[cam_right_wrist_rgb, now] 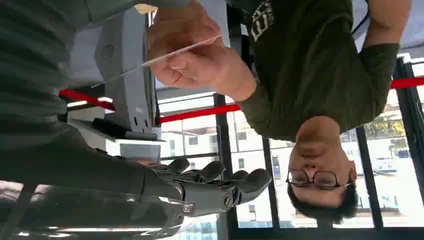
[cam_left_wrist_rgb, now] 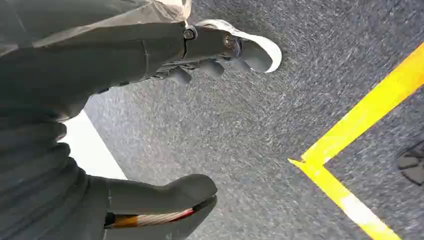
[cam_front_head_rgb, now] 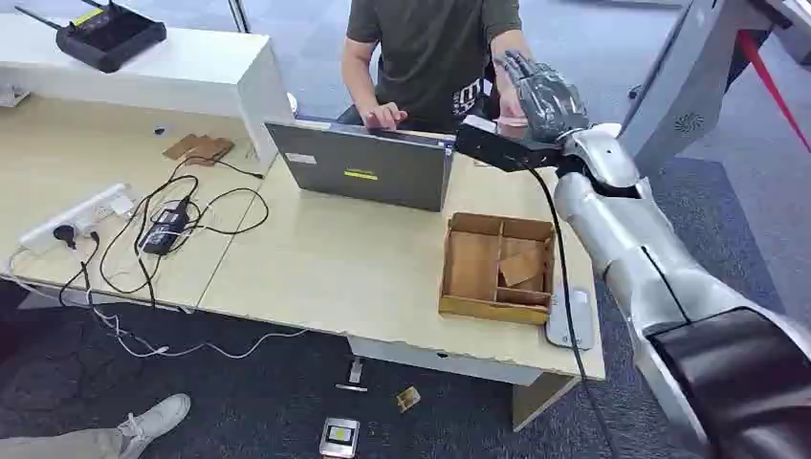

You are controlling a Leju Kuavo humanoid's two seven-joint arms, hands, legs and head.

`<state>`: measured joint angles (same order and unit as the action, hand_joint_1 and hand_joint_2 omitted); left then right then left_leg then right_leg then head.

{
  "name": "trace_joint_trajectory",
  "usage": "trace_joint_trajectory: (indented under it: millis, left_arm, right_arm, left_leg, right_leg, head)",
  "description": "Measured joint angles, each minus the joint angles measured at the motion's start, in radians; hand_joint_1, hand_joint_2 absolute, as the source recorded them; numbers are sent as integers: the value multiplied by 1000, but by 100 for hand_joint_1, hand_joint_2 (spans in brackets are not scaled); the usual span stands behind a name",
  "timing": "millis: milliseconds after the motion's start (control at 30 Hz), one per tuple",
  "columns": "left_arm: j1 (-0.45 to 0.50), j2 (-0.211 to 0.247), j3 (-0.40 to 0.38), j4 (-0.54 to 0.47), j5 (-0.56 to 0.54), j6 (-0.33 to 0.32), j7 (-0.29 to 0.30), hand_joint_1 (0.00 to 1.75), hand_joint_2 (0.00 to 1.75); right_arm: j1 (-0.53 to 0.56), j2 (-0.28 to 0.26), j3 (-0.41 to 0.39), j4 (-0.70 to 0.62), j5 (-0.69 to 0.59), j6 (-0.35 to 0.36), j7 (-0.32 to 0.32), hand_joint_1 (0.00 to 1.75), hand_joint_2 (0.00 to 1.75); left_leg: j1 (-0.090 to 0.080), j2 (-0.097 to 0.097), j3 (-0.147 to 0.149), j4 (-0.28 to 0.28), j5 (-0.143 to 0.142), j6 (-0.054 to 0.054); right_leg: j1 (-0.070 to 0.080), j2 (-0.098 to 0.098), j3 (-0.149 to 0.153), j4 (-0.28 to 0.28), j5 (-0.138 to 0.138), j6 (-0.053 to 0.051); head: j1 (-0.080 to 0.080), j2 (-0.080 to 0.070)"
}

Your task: Pass the card to the sensor for recognition and then transmit it.

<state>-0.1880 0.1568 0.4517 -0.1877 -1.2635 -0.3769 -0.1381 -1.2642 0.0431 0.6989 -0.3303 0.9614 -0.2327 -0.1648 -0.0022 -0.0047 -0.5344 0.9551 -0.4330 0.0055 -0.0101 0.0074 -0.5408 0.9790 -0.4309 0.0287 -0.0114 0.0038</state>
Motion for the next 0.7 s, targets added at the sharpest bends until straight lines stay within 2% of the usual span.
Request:
trace_joint_trajectory:
  millis: [167,200,233,333,367,700]
  left_arm:
    - [-1,0,-6,0,-1,0,2,0,175]
    - [-1,0,-6,0,-2,0,2,0,175]
    - [-1,0,-7,0,-2,0,2,0,175]
    - [-1,2,-10,0,-5,0,2,0,175]
    - [-1,2,-11,0,-5,0,2,0,175]
    - [0,5,-12,0,-5,0,1,0,175]
  right_arm:
    - [6,18,30,15,26,-8,26,0,175]
    - [6,21,31,18,27,-8,28,31,175]
    - [7,22,32,19,29,-7,31,152,175]
    - [7,26,37,22,30,-1,39,161,175]
    - [7,26,38,24,32,3,42,175,175]
    - [9,25,40,31,32,25,56,175,175]
  left_leg:
    - [0,0,0,0,0,0]
    - [0,0,0,0,0,0]
    - [0,0,0,0,0,0]
    - [0,0,0,0,0,0]
    - [0,0,0,0,0,0]
    - [0,0,0,0,0,0]
  right_leg:
    - [0,0,0,0,0,0]
    - [0,0,0,0,0,0]
    - [0,0,0,0,0,0]
    - [0,0,0,0,0,0]
    - [0,0,0,0,0,0]
    - [0,0,0,0,0,0]
  head:
    - [0,0]
    - [0,0]
    - [0,0]
    - [0,0]
    - [0,0]
    - [0,0]
